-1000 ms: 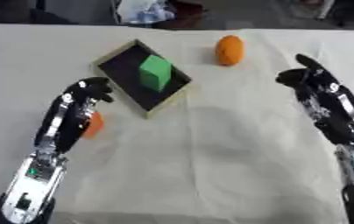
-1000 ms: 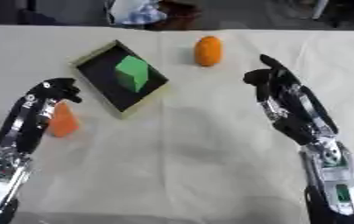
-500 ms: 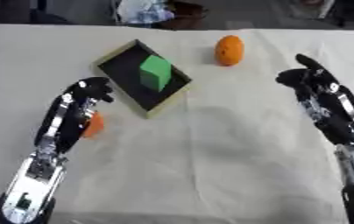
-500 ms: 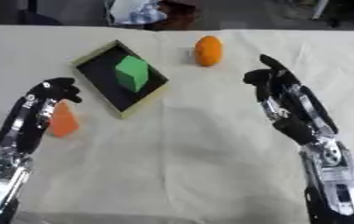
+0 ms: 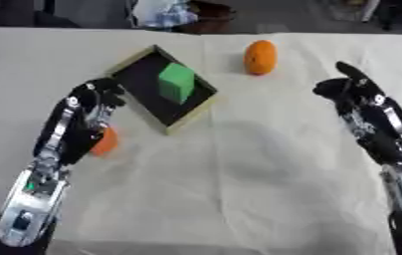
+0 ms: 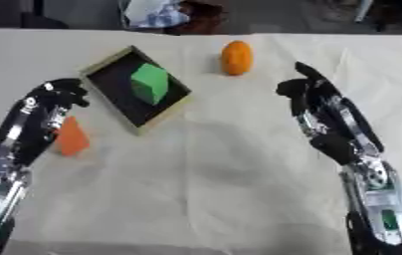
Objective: Pick up objects on the table and place them in the box.
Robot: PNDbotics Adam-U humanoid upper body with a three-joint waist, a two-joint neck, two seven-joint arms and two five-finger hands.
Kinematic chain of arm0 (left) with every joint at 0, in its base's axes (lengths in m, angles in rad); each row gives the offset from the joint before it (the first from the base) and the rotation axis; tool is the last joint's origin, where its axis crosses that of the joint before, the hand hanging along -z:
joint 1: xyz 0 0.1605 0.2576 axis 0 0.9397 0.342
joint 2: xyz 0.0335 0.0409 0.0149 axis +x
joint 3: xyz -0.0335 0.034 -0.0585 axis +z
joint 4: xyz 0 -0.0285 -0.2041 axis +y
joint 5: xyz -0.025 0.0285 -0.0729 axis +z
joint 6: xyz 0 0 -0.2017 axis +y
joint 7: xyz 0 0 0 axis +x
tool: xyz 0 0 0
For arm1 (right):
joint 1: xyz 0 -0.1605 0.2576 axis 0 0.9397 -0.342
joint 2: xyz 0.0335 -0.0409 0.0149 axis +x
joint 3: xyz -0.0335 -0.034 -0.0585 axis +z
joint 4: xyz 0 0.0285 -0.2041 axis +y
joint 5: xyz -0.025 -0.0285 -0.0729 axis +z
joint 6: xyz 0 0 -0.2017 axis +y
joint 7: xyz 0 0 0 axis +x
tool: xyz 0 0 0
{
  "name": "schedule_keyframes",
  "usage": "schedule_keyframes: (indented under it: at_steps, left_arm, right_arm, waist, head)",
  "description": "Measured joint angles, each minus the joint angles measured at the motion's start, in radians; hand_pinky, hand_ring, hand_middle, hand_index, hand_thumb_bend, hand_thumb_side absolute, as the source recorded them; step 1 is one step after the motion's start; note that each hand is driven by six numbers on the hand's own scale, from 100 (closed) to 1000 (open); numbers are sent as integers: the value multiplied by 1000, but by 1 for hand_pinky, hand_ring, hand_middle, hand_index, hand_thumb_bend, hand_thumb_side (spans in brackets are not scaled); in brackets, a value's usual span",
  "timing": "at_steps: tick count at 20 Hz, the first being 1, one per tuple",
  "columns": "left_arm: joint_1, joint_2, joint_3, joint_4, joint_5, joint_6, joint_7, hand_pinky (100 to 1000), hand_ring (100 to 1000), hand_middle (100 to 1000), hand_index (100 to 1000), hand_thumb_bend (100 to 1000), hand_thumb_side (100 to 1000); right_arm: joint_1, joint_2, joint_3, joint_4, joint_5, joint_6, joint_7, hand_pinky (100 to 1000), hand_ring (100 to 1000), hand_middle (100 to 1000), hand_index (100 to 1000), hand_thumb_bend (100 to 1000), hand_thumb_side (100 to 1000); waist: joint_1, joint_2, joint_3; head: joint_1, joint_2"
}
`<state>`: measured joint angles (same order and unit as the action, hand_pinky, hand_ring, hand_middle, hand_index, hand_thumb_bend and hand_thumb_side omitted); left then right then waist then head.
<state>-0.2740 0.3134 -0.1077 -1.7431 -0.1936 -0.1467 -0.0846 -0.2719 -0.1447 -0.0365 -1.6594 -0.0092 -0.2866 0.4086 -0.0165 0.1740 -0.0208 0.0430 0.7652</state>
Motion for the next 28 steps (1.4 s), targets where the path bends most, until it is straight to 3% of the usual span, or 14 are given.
schedule_keyframes:
  at_steps: [4,5,10,17,24,25,26,28]
  left_arm:
    - [-41,86,1,-18,-67,13,-57,831,670,706,842,100,525]
    - [-45,108,0,-22,-85,15,-74,822,679,715,846,100,476]
    - [-62,214,-13,-13,-172,36,-161,800,691,727,855,100,435]
    - [-61,372,-18,-13,-307,31,-296,790,728,767,880,100,618]
    - [-61,391,-18,-14,-395,14,-381,790,728,767,880,100,618]
    - [-61,391,-18,-14,-399,13,-384,789,736,776,885,100,663]
    - [-60,391,-18,-14,-402,13,-387,768,744,789,894,100,813]
    - [-55,406,-21,-5,-416,17,-402,760,743,787,895,100,768]
  right_arm:
    - [1,0,0,0,2,0,0,915,809,743,980,100,534]
    - [1,0,0,0,3,0,0,915,809,743,980,100,535]
    - [9,-3,0,0,5,0,-1,915,809,742,980,100,536]
    - [10,-9,0,0,7,0,-1,915,810,743,980,100,536]
    - [14,-10,0,0,8,0,-1,915,810,743,980,100,536]
    - [14,-10,0,0,8,0,-1,915,810,742,980,100,536]
    - [14,-10,0,0,8,0,-1,915,810,743,981,100,536]
    - [16,-10,0,0,8,0,-1,915,810,743,981,100,536]
  waist:
    - [0,-1,-1]
    - [0,-1,-1]
    - [3,-1,4]
    - [7,-1,3]
    - [9,-1,3]
    - [9,-1,3]
    - [9,-1,3]
    - [13,-1,1]
  head:
    - [0,0]
    - [0,0]
    - [-6,0]
    - [-11,0]
    - [-14,0]
    - [-14,0]
    - [-15,0]
    - [-19,0]
